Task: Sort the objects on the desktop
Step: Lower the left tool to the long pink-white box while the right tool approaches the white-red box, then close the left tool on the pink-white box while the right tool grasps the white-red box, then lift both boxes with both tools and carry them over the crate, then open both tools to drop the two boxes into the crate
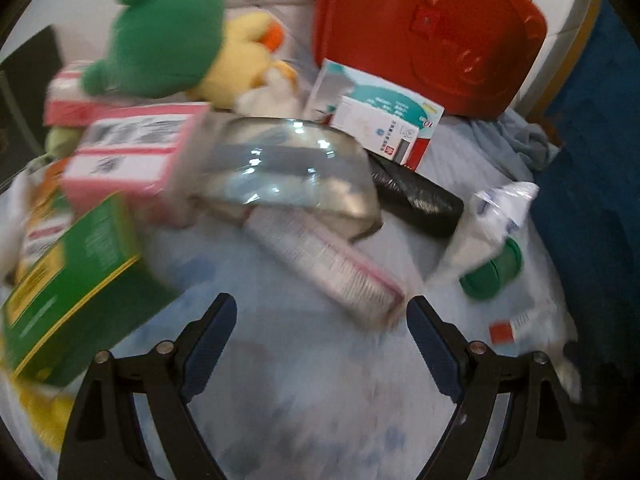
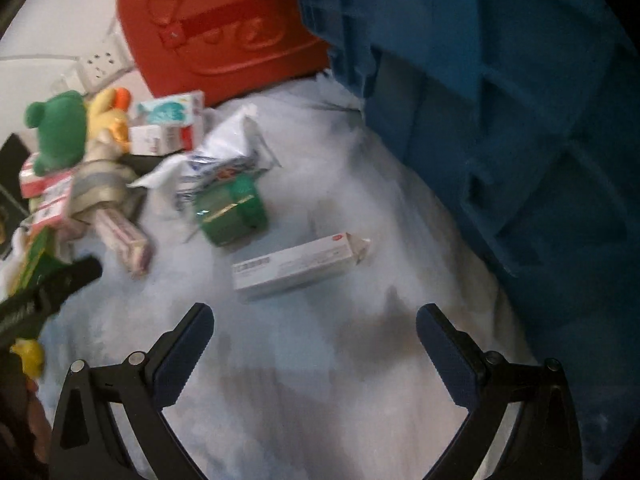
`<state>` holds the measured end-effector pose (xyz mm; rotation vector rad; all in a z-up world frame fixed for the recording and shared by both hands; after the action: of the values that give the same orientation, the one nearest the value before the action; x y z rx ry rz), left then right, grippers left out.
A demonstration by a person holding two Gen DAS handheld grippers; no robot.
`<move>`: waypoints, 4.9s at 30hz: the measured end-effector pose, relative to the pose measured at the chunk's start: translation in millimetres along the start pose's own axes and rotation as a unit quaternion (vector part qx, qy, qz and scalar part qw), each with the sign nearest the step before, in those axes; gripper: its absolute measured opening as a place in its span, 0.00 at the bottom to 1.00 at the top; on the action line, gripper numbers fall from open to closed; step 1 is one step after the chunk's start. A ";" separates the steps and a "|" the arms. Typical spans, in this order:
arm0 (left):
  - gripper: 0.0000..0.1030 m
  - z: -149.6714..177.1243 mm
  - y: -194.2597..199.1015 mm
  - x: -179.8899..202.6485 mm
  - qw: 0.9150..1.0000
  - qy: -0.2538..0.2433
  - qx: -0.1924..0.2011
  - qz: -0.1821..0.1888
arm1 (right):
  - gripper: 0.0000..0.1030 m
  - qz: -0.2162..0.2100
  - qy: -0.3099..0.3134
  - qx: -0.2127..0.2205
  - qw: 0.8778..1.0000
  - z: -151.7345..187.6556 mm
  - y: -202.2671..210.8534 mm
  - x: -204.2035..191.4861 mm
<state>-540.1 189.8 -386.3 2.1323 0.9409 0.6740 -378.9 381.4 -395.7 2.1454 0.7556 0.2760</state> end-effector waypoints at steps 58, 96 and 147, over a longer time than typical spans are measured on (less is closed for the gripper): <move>0.71 40.3 52.5 -69.8 0.996 -0.035 -0.032 -0.072 | 0.89 -0.046 0.049 -0.012 0.998 -0.2 21.8 -16.9; 0.27 60.8 259.8 6.1 0.989 -0.039 0.140 -0.029 | 0.17 -0.127 0.163 0.147 0.967 -1.1 218.0 -75.7; 0.38 96.4 383.7 463.0 0.965 -0.157 0.208 -0.020 | 0.43 -0.054 0.166 0.247 0.953 -58.8 396.1 340.0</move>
<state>-36.6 325.5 -71.7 2.4796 1.0088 0.1085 33.1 434.1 -74.2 2.5464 1.2361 0.4323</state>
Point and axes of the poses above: each gripper's, at about its wrist camera, not at the fingertips, and y roughly against the way its jaws point, x to its right, z to its underside, the point moved 5 cm from there along -y, roughly the way its jaws point, and after that the axes turned 11 degrees about x, right-handed, at the moved point
